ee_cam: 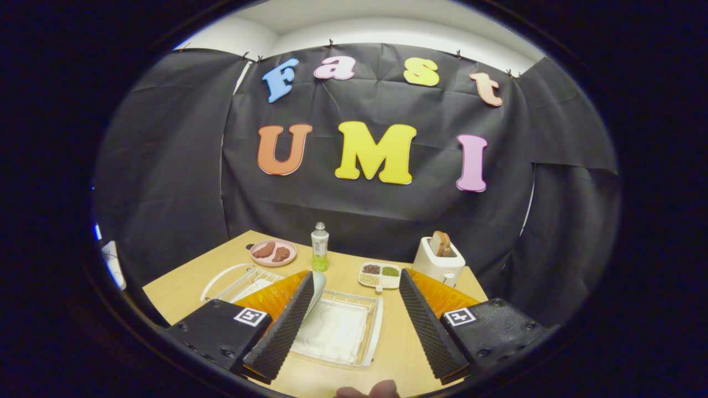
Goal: Take the plate from the dish rack, then take the spoon from the basket and place it into the plate.
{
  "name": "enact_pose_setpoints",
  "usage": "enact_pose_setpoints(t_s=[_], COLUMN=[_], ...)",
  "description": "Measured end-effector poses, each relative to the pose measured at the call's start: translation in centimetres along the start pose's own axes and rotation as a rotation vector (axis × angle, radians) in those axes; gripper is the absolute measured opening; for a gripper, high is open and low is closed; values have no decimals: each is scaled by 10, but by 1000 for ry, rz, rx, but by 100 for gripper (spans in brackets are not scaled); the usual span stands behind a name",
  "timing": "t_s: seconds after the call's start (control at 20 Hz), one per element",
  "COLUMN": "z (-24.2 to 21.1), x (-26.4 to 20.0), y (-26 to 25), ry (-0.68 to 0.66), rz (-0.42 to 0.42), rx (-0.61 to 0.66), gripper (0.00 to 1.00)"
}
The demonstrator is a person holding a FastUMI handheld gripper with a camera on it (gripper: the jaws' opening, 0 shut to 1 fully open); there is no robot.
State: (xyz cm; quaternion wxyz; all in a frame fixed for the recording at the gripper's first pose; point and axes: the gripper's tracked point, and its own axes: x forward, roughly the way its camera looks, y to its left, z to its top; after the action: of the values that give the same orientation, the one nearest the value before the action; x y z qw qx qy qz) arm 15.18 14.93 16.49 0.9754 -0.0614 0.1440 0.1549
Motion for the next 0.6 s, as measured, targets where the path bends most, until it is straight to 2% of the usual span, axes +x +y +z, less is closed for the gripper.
enact_pose_setpoints(t_s=[0.1,0.2,0.4,0.6], z=[3,3,-2,-27], x=[18,37,78,107], y=[14,30,40,62], ry=[70,146,273,417], rz=[26,78,77,131], rx=[2,64,86,184], gripper=[100,100,100,100])
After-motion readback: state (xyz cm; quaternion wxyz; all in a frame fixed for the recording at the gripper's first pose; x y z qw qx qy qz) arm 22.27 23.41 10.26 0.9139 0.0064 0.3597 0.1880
